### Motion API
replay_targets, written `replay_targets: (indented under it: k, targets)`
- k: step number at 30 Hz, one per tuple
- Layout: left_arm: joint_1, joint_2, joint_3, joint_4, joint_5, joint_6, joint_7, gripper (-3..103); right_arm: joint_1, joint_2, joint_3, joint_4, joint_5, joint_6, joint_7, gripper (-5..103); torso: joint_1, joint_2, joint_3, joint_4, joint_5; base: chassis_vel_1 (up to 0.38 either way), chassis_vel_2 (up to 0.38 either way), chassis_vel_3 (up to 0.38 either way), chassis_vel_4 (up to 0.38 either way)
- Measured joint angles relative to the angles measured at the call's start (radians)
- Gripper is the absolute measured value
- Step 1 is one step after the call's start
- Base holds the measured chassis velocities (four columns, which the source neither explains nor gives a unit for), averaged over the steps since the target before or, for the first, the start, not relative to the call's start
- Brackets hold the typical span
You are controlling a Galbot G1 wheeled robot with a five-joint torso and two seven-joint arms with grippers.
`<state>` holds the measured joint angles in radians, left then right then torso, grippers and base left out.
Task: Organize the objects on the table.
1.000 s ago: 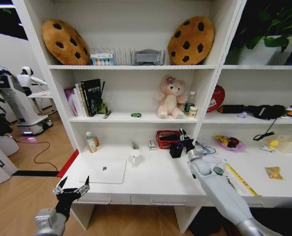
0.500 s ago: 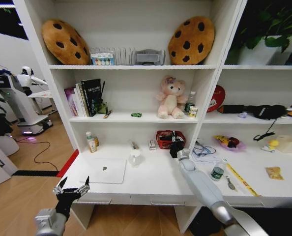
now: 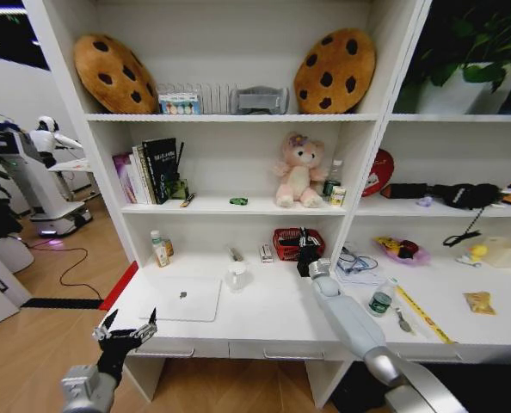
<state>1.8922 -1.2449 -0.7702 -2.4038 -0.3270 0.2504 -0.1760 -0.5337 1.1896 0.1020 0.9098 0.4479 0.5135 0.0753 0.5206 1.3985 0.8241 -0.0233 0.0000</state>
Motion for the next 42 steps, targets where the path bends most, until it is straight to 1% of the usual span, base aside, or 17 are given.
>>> replay_targets:
  k: [4,9,10,11,13,16,17,18,19,22,23,24,25,28,29,30,42]
  targets:
    - [0.0,0.0,0.0,0.0,0.0,0.0,0.0,100,-0.006,-0.011,0.002,0.011,0.013,-0.014,0.0,12,0.0,0.0,0.0,0.0002,0.0,0.0,0.0,0.0,0.0]
    - [0.0,0.0,0.0,0.0,0.0,0.0,0.0,100,-0.032,-0.048,0.008,0.075,0.052,-0.111,-0.008,15,0.0,0.0,0.0,0.0,0.0001,0.0,0.0,0.0,0.0]
    - [0.0,0.0,0.0,0.0,0.0,0.0,0.0,100,-0.039,-0.056,0.009,0.092,0.058,-0.129,-0.01,26,0.0,0.0,0.0,-0.0001,0.0,0.0,0.0,0.0,0.0]
    - [0.0,0.0,0.0,0.0,0.0,0.0,0.0,100,-0.039,-0.056,0.009,0.092,0.058,-0.129,-0.01,26,0.0,0.0,0.0,-0.0001,0.0,0.0,0.0,0.0,0.0]
    - [0.0,0.0,0.0,0.0,0.0,0.0,0.0,100,-0.048,-0.06,0.009,0.109,0.061,-0.134,-0.01,37,0.0,0.0,0.0,0.0003,0.0002,0.0,0.0,0.0,0.0]
    - [0.0,0.0,0.0,0.0,0.0,0.0,0.0,100,-0.054,-0.067,0.009,0.123,0.067,-0.136,-0.009,37,0.0,0.0,0.0,0.0006,0.0003,0.0,0.0,0.0,0.0]
    - [0.0,0.0,0.0,0.0,0.0,0.0,0.0,100,-0.082,-0.102,0.012,0.19,0.08,-0.171,-0.003,47,0.0,0.0,0.0,0.0006,0.0003,0.0,0.0,0.0,0.0]
    - [0.0,0.0,0.0,0.0,0.0,0.0,0.0,100,-0.107,-0.135,0.018,0.255,0.091,-0.205,-0.004,47,0.0,0.0,0.0,0.0002,0.0002,0.0,0.0,0.0,0.0]
    - [0.0,0.0,0.0,0.0,0.0,0.0,0.0,100,-0.13,-0.166,0.022,0.316,0.102,-0.226,-0.004,58,0.0,0.0,0.0,-0.0002,-0.0002,0.0,0.0,0.0,0.0]
    - [0.0,0.0,0.0,0.0,0.0,0.0,0.0,100,-0.171,-0.208,0.027,0.414,0.123,-0.262,0.011,58,0.0,0.0,0.0,-0.0002,-0.0003,0.0,0.0,0.0,0.0]
    - [0.0,0.0,0.0,0.0,0.0,0.0,0.0,100,-0.198,-0.228,0.031,0.466,0.136,-0.283,0.022,70,0.0,0.0,0.0,-0.0001,-0.0003,0.0,0.0,0.0,0.0]
    - [0.0,0.0,0.0,0.0,0.0,0.0,0.0,100,-0.264,-0.269,0.044,0.565,0.168,-0.329,0.039,70,0.0,0.0,0.0,0.0,0.0002,0.0,0.0,0.0,0.0]
    - [0.0,0.0,0.0,0.0,0.0,0.0,0.0,100,-0.324,-0.298,0.058,0.65,0.193,-0.369,0.065,80,0.0,0.0,0.0,-0.0001,0.0002,0.0,0.0,0.0,0.0]
    - [0.0,0.0,0.0,0.0,0.0,0.0,0.0,100,-0.384,-0.32,0.075,0.734,0.226,-0.407,0.102,91,0.0,0.0,0.0,-0.0003,-0.0001,0.0,0.0,0.0,0.0]
    - [0.0,0.0,0.0,0.0,0.0,0.0,0.0,100,-0.455,-0.337,0.098,0.83,0.279,-0.455,0.163,91,0.0,0.0,0.0,0.0,-0.0002,0.0,0.0,0.0,0.0]
    - [0.0,0.0,0.0,0.0,0.0,0.0,0.0,100,-0.491,-0.341,0.114,0.871,0.313,-0.477,0.187,99,0.0,0.0,0.0,0.0001,0.0,0.0,0.0,0.0,0.0]
    - [0.0,0.0,0.0,0.0,0.0,0.0,0.0,100,-0.692,-0.326,0.212,0.961,0.416,-0.552,0.251,100,0.0,0.0,0.0,0.0001,0.0,0.0,0.0,0.0,0.0]
